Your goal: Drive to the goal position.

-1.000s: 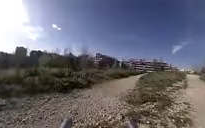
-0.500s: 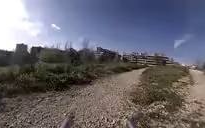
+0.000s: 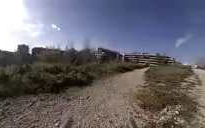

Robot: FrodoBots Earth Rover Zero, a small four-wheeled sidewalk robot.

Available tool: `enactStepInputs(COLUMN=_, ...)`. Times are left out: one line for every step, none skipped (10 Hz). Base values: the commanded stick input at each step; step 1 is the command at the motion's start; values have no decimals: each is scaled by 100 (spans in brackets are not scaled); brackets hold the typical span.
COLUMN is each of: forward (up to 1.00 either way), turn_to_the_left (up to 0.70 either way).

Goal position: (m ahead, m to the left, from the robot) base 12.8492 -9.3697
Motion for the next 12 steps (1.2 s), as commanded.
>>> enactStepInputs(forward=48, turn_to_the_left=0)
enactStepInputs(forward=48, turn_to_the_left=0)
enactStepInputs(forward=48, turn_to_the_left=0)
enactStepInputs(forward=48, turn_to_the_left=0)
enactStepInputs(forward=48, turn_to_the_left=0)
enactStepInputs(forward=48, turn_to_the_left=0)
enactStepInputs(forward=48, turn_to_the_left=0)
enactStepInputs(forward=49, turn_to_the_left=0)
enactStepInputs(forward=49, turn_to_the_left=0)
enactStepInputs(forward=49, turn_to_the_left=0)
enactStepInputs(forward=49, turn_to_the_left=0)
enactStepInputs(forward=49, turn_to_the_left=0)
